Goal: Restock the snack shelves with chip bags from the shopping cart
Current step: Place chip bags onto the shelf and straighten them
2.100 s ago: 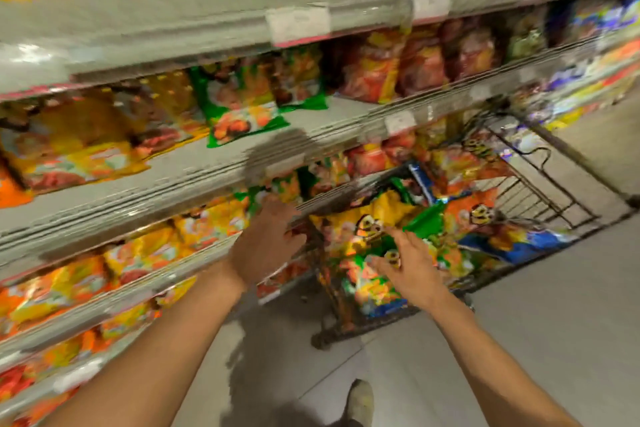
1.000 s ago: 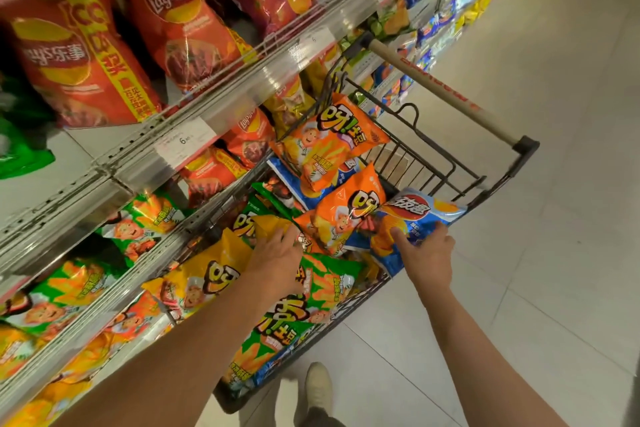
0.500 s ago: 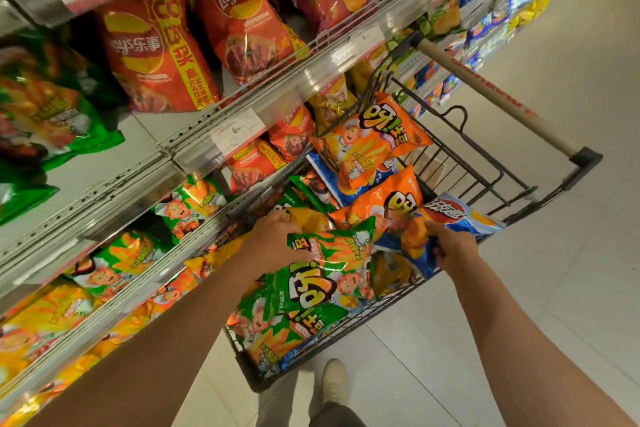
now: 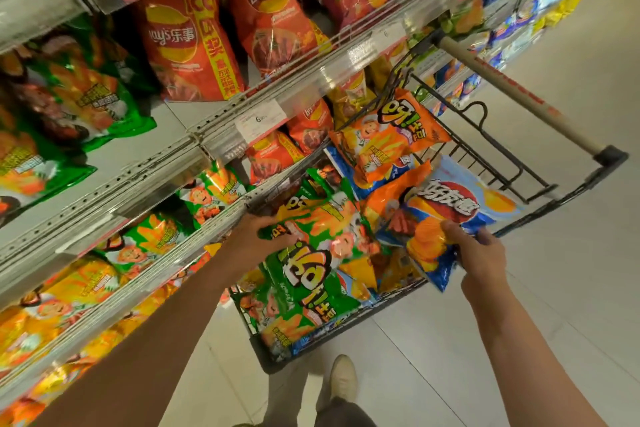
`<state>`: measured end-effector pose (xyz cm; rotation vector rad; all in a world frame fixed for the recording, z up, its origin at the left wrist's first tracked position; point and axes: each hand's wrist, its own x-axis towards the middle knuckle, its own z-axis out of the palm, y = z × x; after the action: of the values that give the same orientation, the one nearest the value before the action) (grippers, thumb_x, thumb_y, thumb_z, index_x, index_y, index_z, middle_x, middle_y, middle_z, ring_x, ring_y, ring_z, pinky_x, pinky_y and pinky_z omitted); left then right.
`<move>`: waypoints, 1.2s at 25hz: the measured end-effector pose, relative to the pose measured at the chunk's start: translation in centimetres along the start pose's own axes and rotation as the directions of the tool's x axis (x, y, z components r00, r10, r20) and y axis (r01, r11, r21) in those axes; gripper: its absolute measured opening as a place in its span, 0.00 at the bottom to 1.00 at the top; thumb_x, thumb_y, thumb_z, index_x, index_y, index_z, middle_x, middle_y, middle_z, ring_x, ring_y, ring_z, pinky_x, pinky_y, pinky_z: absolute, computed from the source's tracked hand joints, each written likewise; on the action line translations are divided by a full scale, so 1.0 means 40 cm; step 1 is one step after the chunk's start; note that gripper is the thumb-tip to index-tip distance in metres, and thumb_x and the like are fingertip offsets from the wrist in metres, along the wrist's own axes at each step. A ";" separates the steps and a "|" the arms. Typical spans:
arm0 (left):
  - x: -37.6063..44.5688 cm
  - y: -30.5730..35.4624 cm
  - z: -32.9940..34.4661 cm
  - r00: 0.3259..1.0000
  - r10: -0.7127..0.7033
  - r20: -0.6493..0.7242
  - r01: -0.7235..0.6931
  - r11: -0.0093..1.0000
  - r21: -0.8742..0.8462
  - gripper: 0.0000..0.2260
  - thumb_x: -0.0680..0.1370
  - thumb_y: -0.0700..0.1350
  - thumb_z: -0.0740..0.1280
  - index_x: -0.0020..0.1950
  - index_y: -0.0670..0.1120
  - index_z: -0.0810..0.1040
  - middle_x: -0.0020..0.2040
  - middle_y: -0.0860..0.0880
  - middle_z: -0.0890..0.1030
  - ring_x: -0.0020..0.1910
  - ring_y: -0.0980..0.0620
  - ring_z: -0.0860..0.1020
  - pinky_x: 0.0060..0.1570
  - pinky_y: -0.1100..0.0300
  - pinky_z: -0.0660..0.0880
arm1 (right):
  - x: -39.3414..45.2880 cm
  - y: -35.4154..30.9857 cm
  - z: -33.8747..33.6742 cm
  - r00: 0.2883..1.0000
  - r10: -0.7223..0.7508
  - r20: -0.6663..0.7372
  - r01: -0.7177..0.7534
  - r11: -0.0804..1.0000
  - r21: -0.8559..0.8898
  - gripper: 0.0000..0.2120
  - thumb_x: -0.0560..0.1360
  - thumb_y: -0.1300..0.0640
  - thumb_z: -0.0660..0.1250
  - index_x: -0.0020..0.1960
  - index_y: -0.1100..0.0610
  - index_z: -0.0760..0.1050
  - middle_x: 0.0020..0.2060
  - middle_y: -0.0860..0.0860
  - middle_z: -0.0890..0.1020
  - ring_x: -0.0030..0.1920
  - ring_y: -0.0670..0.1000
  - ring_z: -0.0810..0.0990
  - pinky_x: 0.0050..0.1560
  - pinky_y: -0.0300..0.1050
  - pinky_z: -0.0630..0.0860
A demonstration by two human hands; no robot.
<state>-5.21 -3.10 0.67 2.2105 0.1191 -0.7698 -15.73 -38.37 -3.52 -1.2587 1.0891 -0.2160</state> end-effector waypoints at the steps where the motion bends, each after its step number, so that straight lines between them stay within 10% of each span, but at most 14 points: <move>1: -0.024 -0.019 0.011 0.998 -0.050 -0.044 0.044 0.991 -0.129 0.28 0.71 0.61 0.75 0.69 0.55 0.76 0.75 0.51 0.65 0.74 0.45 0.66 0.69 0.45 0.69 | -0.018 -0.002 0.007 0.998 -0.032 0.048 0.032 0.999 -0.008 0.13 0.73 0.59 0.76 0.56 0.58 0.80 0.45 0.54 0.85 0.41 0.53 0.84 0.35 0.41 0.78; 7: -0.142 -0.105 0.029 0.974 -0.210 -0.082 0.152 0.881 -0.449 0.10 0.70 0.55 0.76 0.47 0.59 0.78 0.50 0.54 0.83 0.46 0.53 0.83 0.47 0.57 0.81 | -0.071 0.009 0.042 0.907 -0.061 0.417 0.075 0.997 -0.019 0.14 0.78 0.61 0.69 0.64 0.56 0.77 0.48 0.49 0.88 0.45 0.51 0.88 0.38 0.45 0.84; 10: -0.112 -0.127 -0.076 0.997 -0.074 -0.039 0.075 0.997 0.035 0.12 0.72 0.52 0.78 0.53 0.53 0.82 0.56 0.52 0.78 0.54 0.52 0.79 0.52 0.58 0.77 | -0.056 0.015 0.050 0.878 -0.047 0.477 0.108 0.989 -0.101 0.17 0.79 0.60 0.69 0.67 0.55 0.75 0.56 0.56 0.86 0.54 0.58 0.86 0.52 0.58 0.84; 15: -0.033 -0.079 -0.053 0.941 0.333 -0.062 -0.183 0.654 0.734 0.32 0.76 0.57 0.72 0.78 0.58 0.65 0.82 0.46 0.52 0.79 0.37 0.52 0.75 0.37 0.59 | -0.025 0.057 0.089 0.865 0.006 0.501 0.183 0.927 -0.327 0.15 0.80 0.59 0.68 0.66 0.52 0.73 0.56 0.60 0.82 0.51 0.58 0.81 0.51 0.53 0.79; 20: -0.071 -0.177 0.132 0.789 -0.176 -0.588 0.226 0.974 0.012 0.48 0.71 0.62 0.75 0.82 0.49 0.54 0.82 0.43 0.53 0.80 0.40 0.54 0.74 0.39 0.61 | -0.003 0.119 0.120 0.828 0.178 0.531 0.210 0.781 -0.589 0.42 0.72 0.51 0.78 0.78 0.52 0.59 0.60 0.53 0.75 0.60 0.57 0.77 0.62 0.55 0.76; 23: -0.080 -0.252 0.195 0.692 -0.624 -0.362 0.318 0.714 -0.624 0.48 0.69 0.61 0.78 0.81 0.47 0.57 0.79 0.39 0.62 0.77 0.36 0.62 0.71 0.38 0.68 | -0.004 0.155 0.136 0.801 0.228 0.554 0.169 0.801 -0.575 0.47 0.70 0.54 0.79 0.80 0.53 0.55 0.58 0.48 0.77 0.58 0.52 0.79 0.61 0.52 0.75; 27: -0.063 -0.244 0.199 0.866 -0.497 0.048 0.258 0.363 -0.896 0.26 0.73 0.53 0.76 0.68 0.45 0.77 0.54 0.44 0.83 0.37 0.54 0.83 0.34 0.59 0.79 | -0.015 0.192 0.158 0.798 0.201 0.569 0.131 0.863 -0.488 0.33 0.72 0.61 0.77 0.73 0.55 0.67 0.63 0.57 0.81 0.56 0.55 0.82 0.55 0.52 0.80; 30: -0.068 -0.239 0.185 0.925 -0.378 -0.034 0.156 0.461 -0.874 0.19 0.74 0.49 0.76 0.64 0.53 0.78 0.60 0.47 0.84 0.52 0.51 0.82 0.45 0.56 0.76 | -0.006 0.181 0.143 0.817 0.183 0.546 0.059 0.917 -0.396 0.28 0.73 0.63 0.75 0.70 0.53 0.70 0.59 0.57 0.84 0.55 0.58 0.85 0.53 0.57 0.83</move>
<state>-14.07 -1.24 -7.79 1.2686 0.8224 -0.4380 -14.53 -31.87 -9.96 -1.5107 0.6499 0.4486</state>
